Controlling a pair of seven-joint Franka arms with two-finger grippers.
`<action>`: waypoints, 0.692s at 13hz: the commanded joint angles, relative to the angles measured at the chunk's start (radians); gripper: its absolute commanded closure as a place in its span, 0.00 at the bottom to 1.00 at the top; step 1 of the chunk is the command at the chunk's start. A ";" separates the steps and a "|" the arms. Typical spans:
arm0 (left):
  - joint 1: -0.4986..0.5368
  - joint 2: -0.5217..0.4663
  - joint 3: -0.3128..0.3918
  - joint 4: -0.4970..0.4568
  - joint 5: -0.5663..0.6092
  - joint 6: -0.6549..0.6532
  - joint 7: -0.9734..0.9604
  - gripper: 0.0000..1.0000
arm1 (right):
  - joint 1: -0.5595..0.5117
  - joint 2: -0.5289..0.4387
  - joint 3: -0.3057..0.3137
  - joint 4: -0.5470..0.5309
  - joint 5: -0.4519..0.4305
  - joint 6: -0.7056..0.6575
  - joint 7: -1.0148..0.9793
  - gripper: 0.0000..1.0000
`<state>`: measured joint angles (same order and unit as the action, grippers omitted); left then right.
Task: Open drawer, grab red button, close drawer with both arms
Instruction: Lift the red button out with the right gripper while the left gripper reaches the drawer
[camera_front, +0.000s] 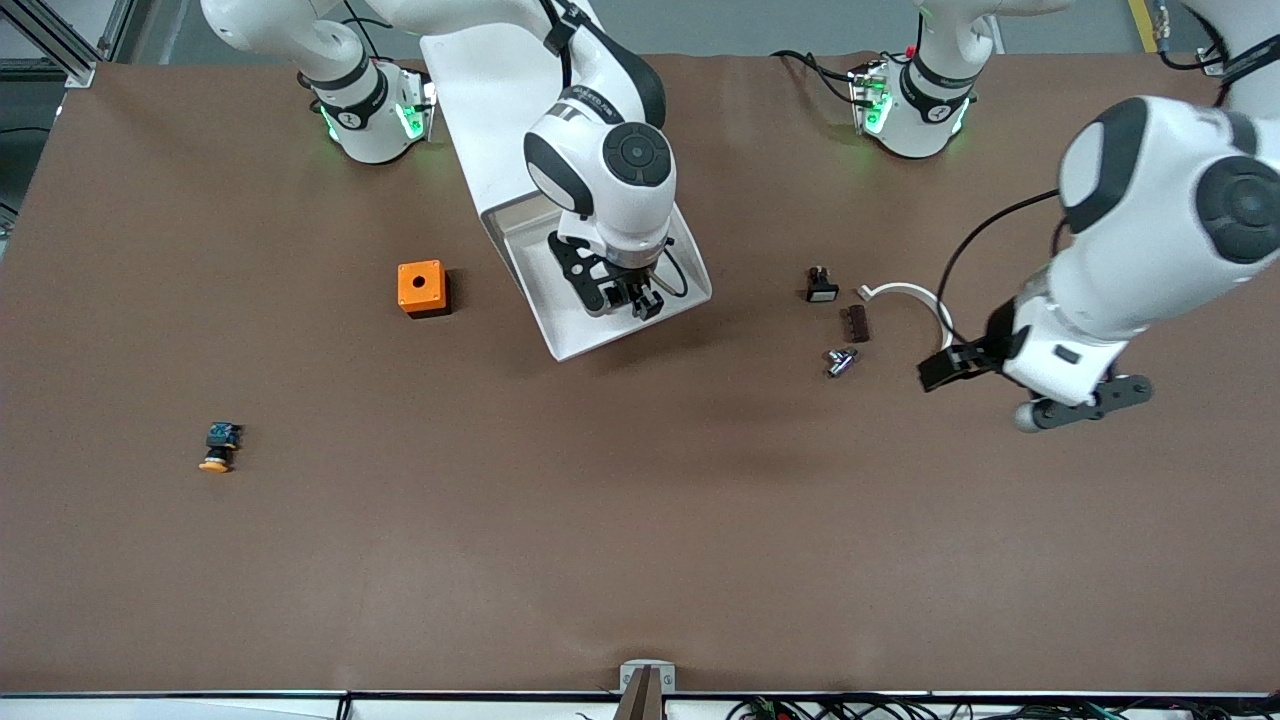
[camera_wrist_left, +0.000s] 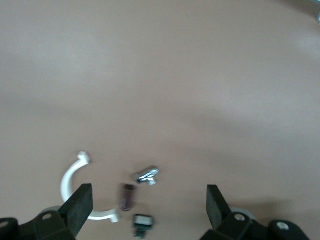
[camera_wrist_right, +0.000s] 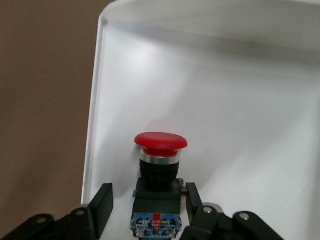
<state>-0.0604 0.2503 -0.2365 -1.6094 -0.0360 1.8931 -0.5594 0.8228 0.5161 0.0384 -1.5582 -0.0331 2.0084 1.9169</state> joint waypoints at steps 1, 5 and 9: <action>-0.053 0.003 -0.020 -0.073 0.021 0.098 -0.129 0.00 | 0.006 0.013 -0.008 0.052 -0.004 -0.011 0.017 1.00; -0.172 0.096 -0.020 -0.072 0.076 0.188 -0.339 0.00 | 0.010 0.013 -0.008 0.052 -0.005 -0.011 0.016 1.00; -0.260 0.196 -0.020 -0.072 0.080 0.309 -0.459 0.00 | -0.026 0.004 -0.008 0.102 0.004 -0.078 -0.114 1.00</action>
<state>-0.2901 0.4080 -0.2582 -1.6861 0.0202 2.1489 -0.9674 0.8221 0.5172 0.0309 -1.5079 -0.0329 1.9889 1.8827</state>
